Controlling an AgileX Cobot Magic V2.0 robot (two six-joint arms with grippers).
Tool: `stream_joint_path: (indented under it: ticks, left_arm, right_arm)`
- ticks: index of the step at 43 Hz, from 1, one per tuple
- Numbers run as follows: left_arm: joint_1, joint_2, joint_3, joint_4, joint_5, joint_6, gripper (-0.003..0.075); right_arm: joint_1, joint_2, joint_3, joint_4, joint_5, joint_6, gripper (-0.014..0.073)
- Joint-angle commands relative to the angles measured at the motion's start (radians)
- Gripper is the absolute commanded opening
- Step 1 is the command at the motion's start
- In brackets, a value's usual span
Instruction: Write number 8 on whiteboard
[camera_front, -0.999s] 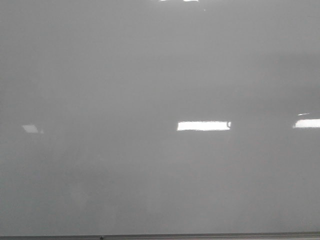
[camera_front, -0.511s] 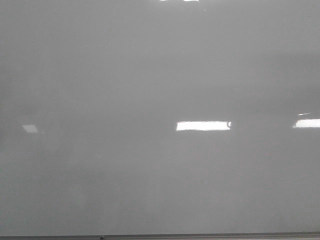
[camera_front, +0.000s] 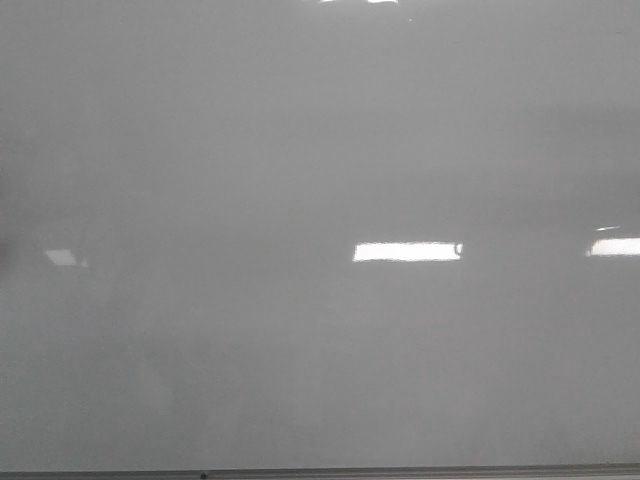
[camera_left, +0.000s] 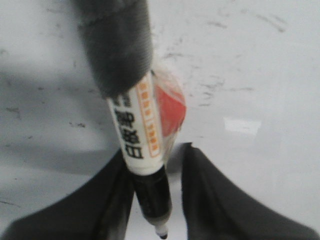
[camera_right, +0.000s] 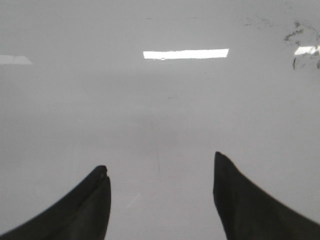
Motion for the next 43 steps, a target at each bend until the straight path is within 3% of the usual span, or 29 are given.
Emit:
stream_joint_path:
  ticks: [1,8,14,19,23,28,36,43]
  left_arm:
    - [-0.005,-0.049,-0.032,-0.012,-0.039,-0.002,0.0055]
    - [-0.005,-0.111,-0.048,0.015,0.076,-0.002,-0.0013]
    - [-0.033,-0.145,-0.134,0.032,0.411,0.058,-0.0013]
    - [-0.111,-0.131,-0.247,0.027,0.756,0.181,-0.0013]
    - [-0.197,-0.106,-0.315,0.026,0.921,0.254,-0.0013]
    - [-0.336,-0.079,-0.369,0.026,0.983,0.403,-0.0013]
    - [-0.561,-0.074,-0.403,0.035,0.989,0.638,-0.0013]
    - [-0.713,-0.076,-0.414,0.035,0.993,0.736,-0.0013]
  right_arm:
    - [0.001,0.013,-0.035,0.006,-0.076,-0.005,0.0475]
    - [0.001,0.013,-0.035,0.006,-0.075,-0.005,0.0475]
    - [0.001,0.015,-0.036,0.007,-0.038,-0.005,0.0475]
    - [0.011,0.049,-0.057,0.010,0.047,-0.005,0.0475]
    - [0.032,0.109,-0.093,0.019,0.113,-0.005,0.0475]
    - [0.084,0.210,-0.151,0.043,0.190,-0.066,0.0475]
    - [0.219,0.389,-0.260,0.172,0.348,-0.298,0.0475]
    - [0.353,0.520,-0.368,0.307,0.460,-0.525,0.0475]
